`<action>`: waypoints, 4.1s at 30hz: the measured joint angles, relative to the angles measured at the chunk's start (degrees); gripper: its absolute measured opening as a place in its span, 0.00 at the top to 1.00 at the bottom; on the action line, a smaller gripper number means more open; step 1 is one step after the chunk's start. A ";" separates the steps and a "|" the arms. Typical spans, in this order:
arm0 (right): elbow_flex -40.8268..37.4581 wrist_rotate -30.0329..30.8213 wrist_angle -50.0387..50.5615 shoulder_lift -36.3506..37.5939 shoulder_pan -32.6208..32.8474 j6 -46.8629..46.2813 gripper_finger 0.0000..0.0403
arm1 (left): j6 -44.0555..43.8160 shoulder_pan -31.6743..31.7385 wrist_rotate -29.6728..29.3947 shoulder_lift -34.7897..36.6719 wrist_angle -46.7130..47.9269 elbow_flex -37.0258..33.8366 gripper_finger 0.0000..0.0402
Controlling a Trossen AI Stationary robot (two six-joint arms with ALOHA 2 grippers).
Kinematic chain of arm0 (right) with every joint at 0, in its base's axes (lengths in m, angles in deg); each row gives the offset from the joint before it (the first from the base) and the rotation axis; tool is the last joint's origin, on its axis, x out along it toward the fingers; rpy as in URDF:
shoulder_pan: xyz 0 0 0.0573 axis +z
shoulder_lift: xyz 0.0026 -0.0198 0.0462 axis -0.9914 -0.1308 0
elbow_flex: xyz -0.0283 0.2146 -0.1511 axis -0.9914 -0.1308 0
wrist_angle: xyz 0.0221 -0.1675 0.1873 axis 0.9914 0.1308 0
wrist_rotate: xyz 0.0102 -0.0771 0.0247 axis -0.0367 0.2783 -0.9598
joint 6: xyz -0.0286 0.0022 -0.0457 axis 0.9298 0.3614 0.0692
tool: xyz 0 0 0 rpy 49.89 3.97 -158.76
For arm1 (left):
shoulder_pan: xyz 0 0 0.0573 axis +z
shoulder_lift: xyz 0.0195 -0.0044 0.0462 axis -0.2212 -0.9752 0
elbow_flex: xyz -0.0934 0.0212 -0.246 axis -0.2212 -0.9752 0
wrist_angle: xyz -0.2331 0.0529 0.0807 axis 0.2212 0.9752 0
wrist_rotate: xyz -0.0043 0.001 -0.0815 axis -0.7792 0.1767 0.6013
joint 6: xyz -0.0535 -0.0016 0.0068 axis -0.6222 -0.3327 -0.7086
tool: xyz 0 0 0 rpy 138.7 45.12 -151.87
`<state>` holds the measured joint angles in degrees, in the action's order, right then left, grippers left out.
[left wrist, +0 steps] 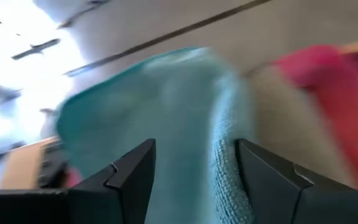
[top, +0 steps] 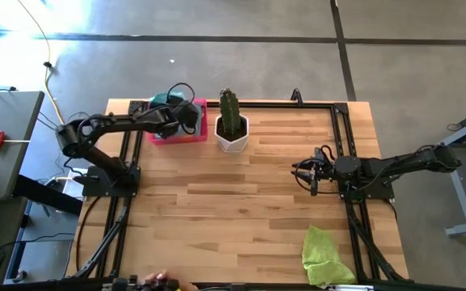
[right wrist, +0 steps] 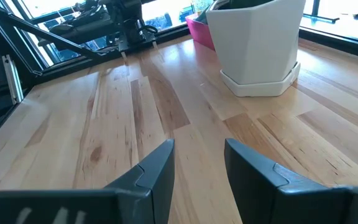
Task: Fold microfiber towels
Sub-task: Put the folded blue microfiber towel on the pink bin, then fold the green microfiber towel
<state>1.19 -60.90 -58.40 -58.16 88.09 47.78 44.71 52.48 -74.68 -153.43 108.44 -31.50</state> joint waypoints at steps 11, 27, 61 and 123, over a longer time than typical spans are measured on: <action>0.00 0.00 0.00 0.00 0.00 0.00 0.67 | -0.46 -12.34 20.63 7.53 -2.69 0.02 0.48; 0.00 -0.02 0.03 0.00 0.00 0.00 0.67 | -8.75 -44.26 22.01 5.18 -13.39 -0.02 0.48; 0.42 3.92 -7.58 -0.06 -0.13 -30.63 0.67 | -7.24 -59.36 15.80 -0.49 -32.08 0.00 0.48; 34.34 -41.92 18.91 -54.49 38.85 -66.37 0.67 | -4.22 -59.30 14.99 -0.42 -31.24 0.00 0.48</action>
<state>35.53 -102.82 -39.49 -112.65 126.94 -18.59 40.49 -6.82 -59.68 -153.86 77.19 -31.50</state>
